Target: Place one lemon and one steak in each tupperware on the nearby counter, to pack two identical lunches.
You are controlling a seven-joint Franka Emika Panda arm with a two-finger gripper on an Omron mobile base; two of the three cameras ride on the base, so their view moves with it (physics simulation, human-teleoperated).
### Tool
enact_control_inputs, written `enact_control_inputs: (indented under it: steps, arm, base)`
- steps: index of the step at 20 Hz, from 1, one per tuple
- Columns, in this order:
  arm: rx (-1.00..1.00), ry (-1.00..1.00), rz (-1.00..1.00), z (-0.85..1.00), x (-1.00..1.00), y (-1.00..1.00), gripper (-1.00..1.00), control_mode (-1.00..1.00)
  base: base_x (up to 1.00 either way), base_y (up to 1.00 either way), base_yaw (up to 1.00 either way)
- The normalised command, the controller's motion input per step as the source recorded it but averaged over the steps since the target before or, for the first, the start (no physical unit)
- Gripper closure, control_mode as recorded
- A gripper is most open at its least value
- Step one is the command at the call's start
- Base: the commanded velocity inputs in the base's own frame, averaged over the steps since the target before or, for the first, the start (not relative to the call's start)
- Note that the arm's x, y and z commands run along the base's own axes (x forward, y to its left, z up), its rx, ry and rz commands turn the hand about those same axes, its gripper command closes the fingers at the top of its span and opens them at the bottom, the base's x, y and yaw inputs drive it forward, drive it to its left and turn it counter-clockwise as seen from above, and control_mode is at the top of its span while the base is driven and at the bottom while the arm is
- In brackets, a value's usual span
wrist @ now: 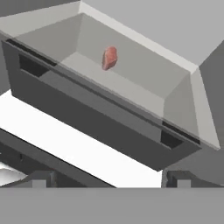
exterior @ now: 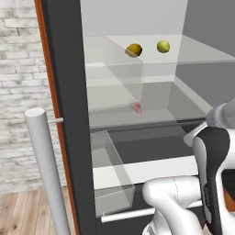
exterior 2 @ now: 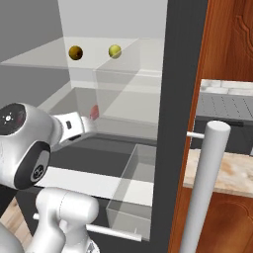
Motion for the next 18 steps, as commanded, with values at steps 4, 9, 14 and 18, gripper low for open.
enact_control_inputs:
  steps: [4,9,14,18]
  arm:
    - [0.2,-0.06,-0.35,0.25,-0.08,0.13,-1.0,-1.0]
    - [0.29,-0.05,-0.29,0.33,-0.01,0.01,-1.0,-1.0]
    - [0.21,-0.11,-0.03,0.3,-0.09,0.0,-1.0,-1.0]
    - [0.03,-0.04,0.0,0.1,-0.36,0.0,-1.0,-1.0]
  base:
    - [0.0,0.0,0.0]
    - [0.0,0.0,0.0]
    - [0.0,0.0,0.0]
    - [0.0,0.0,0.0]
